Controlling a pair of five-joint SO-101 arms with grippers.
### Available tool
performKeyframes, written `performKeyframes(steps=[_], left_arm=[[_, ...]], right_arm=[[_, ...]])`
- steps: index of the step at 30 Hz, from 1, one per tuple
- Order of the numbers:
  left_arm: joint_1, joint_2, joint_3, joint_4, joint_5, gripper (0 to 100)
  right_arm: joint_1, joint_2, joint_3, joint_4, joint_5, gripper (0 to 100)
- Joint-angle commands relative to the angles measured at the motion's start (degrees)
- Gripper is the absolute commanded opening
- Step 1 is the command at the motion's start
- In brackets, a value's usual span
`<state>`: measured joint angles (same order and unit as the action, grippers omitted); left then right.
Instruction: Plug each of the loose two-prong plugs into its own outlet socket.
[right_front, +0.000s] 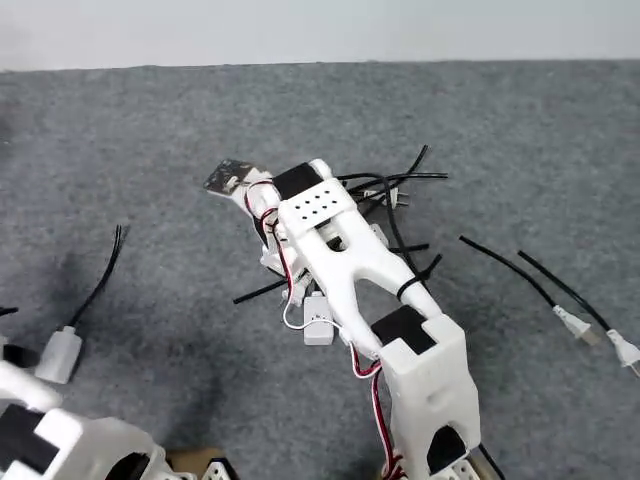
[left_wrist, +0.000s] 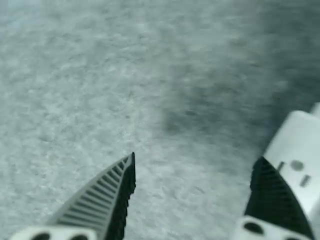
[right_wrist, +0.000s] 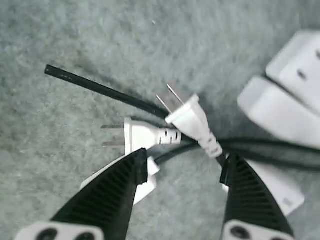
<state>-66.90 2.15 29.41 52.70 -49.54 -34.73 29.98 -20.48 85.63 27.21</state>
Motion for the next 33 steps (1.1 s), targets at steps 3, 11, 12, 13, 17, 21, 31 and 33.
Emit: performKeyframes(steps=[3,11,12,13,17,21,31,33], left_arm=[[-4.3,-1.7,6.5,-16.5,0.0,35],[-8.2,-1.7,17.7,-34.1,0.0,35],[-8.2,-1.7,19.2,-36.1,0.0,35],[-8.1,-1.7,20.4,-38.1,0.0,35],[-7.6,-1.7,22.3,-41.9,0.0,35],[-7.6,-1.8,22.2,-42.1,0.0,35],[-4.3,-2.4,22.0,-38.2,0.2,35],[-2.3,-3.3,20.0,-32.1,0.2,35]], right_arm=[[-0.2,2.9,-3.4,-1.6,13.5,24.8],[3.6,6.8,-3.3,-4.9,26.8,24.9],[3.6,7.4,-3.3,-4.9,27.6,24.9],[3.6,8.1,-3.3,-4.9,28.1,24.9],[3.6,11.4,-3.3,-4.9,30.1,24.5],[4.4,13.3,-3.4,-4.7,31.8,20.1],[4.4,8.9,-5.5,0.4,31.7,0.8],[4.2,5.8,-7.6,4.2,31.6,0.9]])
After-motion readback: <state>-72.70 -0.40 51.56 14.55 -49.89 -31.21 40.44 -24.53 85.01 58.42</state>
